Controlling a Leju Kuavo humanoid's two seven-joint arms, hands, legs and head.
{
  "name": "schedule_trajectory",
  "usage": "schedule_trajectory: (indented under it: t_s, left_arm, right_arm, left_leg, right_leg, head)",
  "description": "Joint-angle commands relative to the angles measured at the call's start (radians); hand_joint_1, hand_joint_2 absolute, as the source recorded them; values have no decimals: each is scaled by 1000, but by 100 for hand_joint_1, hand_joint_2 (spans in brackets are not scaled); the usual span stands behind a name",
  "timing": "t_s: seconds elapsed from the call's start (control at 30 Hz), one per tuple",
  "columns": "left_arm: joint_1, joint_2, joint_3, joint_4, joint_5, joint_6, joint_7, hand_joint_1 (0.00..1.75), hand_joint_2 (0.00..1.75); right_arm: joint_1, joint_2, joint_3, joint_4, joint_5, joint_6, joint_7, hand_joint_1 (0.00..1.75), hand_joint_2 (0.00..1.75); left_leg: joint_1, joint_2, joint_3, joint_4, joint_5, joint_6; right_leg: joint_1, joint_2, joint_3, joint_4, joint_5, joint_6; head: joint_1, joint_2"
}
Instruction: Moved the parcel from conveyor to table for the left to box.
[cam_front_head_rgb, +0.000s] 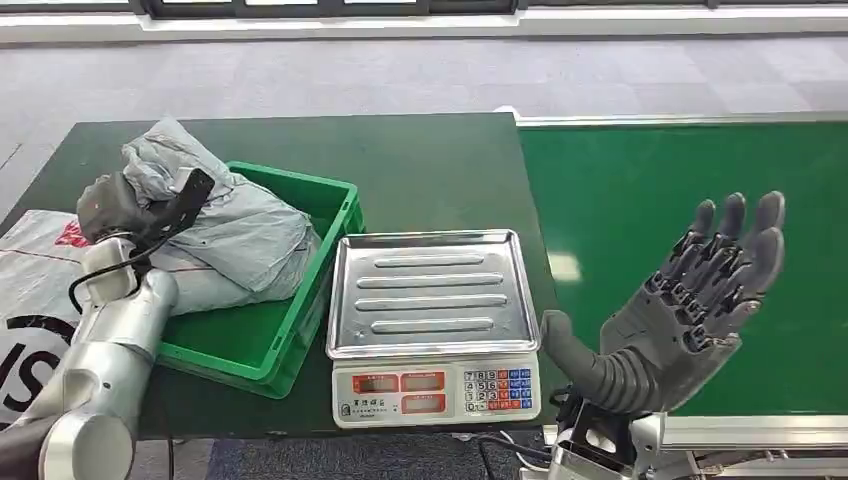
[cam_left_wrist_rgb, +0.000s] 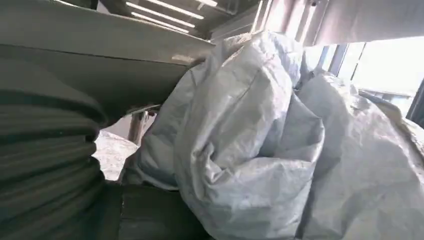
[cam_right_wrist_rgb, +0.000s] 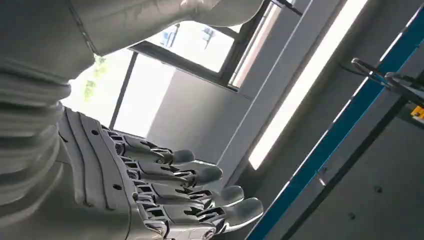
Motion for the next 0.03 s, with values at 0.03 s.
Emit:
schedule_trajectory:
  t_s: [0.03]
  left_arm:
    - [161, -41, 152, -193, 96, 21, -70, 0, 0]
  right_arm:
    - [21, -47, 13, 31, 4, -4, 3, 0, 175]
  left_leg:
    - [0, 4, 4, -2, 0, 0]
  right_leg:
    - [0, 2, 3, -2, 0, 0]
  head:
    - [0, 0]
